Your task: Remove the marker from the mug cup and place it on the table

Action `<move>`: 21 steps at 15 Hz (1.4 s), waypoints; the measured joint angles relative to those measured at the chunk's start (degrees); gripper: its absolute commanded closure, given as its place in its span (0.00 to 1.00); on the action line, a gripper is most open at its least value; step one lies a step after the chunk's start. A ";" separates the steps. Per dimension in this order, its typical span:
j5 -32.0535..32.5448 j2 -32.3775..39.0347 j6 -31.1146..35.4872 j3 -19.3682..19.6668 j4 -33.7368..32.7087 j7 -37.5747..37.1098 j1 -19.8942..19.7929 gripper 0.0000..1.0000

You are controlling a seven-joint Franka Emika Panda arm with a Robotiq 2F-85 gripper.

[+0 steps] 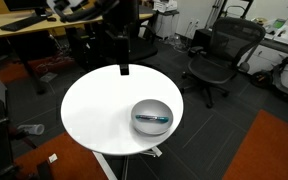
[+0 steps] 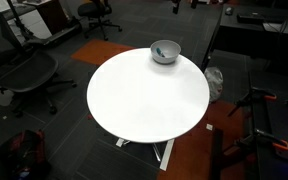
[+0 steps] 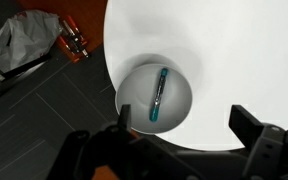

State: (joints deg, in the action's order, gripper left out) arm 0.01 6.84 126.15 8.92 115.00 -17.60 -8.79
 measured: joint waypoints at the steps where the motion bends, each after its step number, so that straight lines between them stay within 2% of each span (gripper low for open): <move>1: -0.02 1.69 0.38 0.10 -0.94 0.00 -0.02 0.00; 7: -0.51 10.00 2.17 0.28 -5.94 0.28 -0.57 0.00; 11: -3.59 13.73 2.27 0.36 -8.03 2.09 -1.41 0.00; 21: -3.62 14.67 2.27 0.51 -8.77 2.11 -1.58 0.00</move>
State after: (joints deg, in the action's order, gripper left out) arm -3.61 21.51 128.41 9.43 106.23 -15.49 -10.37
